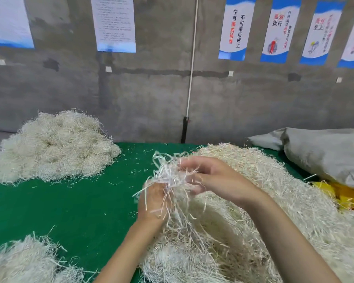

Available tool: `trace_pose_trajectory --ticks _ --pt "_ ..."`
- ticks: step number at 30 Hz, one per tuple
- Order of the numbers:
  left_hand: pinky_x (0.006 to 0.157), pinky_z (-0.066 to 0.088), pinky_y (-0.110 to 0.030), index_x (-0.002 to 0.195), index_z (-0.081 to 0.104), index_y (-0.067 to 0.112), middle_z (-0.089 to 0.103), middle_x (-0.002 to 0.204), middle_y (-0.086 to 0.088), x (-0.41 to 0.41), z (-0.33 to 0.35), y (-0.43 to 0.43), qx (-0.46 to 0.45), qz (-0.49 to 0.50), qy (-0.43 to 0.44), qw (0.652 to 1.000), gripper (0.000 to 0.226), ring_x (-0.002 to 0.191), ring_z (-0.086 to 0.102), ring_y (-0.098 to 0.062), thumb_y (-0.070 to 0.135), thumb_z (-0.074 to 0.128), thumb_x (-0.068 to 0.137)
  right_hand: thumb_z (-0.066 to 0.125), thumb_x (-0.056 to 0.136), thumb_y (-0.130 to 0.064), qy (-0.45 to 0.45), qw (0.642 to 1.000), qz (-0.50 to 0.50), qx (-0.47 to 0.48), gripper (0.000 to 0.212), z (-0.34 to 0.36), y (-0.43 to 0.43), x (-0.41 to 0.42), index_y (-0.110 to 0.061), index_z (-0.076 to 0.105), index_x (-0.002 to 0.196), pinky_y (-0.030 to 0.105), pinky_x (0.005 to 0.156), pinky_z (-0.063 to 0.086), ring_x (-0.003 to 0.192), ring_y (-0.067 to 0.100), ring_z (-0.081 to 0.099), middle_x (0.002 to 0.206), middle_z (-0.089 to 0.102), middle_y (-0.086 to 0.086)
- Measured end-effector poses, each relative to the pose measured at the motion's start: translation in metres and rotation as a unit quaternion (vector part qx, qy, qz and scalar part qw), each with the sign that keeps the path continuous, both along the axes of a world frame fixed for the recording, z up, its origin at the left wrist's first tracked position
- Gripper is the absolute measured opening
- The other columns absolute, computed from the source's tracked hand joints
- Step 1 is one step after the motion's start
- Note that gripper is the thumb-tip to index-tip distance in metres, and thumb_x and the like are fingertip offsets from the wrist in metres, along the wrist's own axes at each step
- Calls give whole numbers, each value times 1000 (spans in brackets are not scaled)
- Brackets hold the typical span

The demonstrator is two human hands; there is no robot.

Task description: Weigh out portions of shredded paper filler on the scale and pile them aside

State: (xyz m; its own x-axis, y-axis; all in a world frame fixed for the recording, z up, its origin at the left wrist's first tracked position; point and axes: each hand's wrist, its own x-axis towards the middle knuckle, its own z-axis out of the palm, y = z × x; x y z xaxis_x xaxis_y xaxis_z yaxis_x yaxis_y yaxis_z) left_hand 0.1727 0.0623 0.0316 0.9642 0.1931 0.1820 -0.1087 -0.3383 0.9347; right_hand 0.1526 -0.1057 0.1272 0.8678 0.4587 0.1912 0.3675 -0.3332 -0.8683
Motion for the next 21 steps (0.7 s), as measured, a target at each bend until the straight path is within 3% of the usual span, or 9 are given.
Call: trace_pose_trajectory --ticks 2,3,5,7,9,11,15,18,21 --pt "82 41 -15 101 57 21 43 130 -9 2 -13 7 71 74 -31 994 23 97 37 -9 1 46 98 57 95 -13 -4 997 -66 -47 23 -18 -16 9 -26 70 109 34 81 60 96 9 68 106 71 -11" --pt "87 40 -26 114 57 20 36 139 -5 4 -17 9 74 80 -15 994 26 108 29 -11 5 42 99 57 96 -14 -12 993 -97 -67 21 -28 -22 15 -27 70 106 30 78 60 95 9 68 104 71 -10" --pt "109 31 -45 148 35 29 18 156 5 7 -24 7 96 21 19 995 42 137 17 -16 24 28 107 57 96 -17 -37 985 -135 -98 18 -45 -28 25 -27 68 106 25 77 54 94 7 65 103 69 -12" --pt "121 16 -47 157 11 32 6 164 2 9 -30 6 178 -83 46 979 49 150 10 -24 30 17 108 57 97 -18 -42 982 -125 -136 20 -61 -29 30 -29 65 111 21 83 52 96 1 62 106 66 -15" --pt "114 34 -39 157 13 24 28 159 -10 12 -40 10 286 -139 72 945 54 140 37 -27 13 23 106 58 96 -21 -30 978 -79 -193 28 -77 -30 30 -37 57 119 19 87 54 100 -5 60 113 61 -19" --pt "91 50 -29 156 19 18 47 147 -13 15 -42 12 353 -145 106 918 64 113 59 -20 -3 29 97 62 93 -27 -3 966 -30 -258 45 -92 -32 28 -42 47 133 19 97 49 115 -2 55 129 53 -21" --pt "56 41 -18 122 55 15 56 97 8 17 -37 24 376 -160 179 895 34 80 54 -7 11 52 88 66 89 -23 34 940 -43 -337 68 -123 -37 24 -39 33 147 27 106 41 131 11 47 150 42 -13" --pt "58 44 -21 103 59 18 58 91 9 18 -24 38 404 -133 169 889 25 80 59 -11 30 61 81 67 91 -21 11 956 -143 -255 49 -135 -43 22 -35 51 135 21 77 57 97 6 68 126 62 -10" --pt "49 42 -22 83 53 22 63 80 7 10 -6 48 432 -92 127 888 16 62 57 -7 34 60 76 65 93 -20 -52 947 -251 -194 36 -132 -51 23 -27 60 128 21 55 57 65 1 68 91 67 -13"
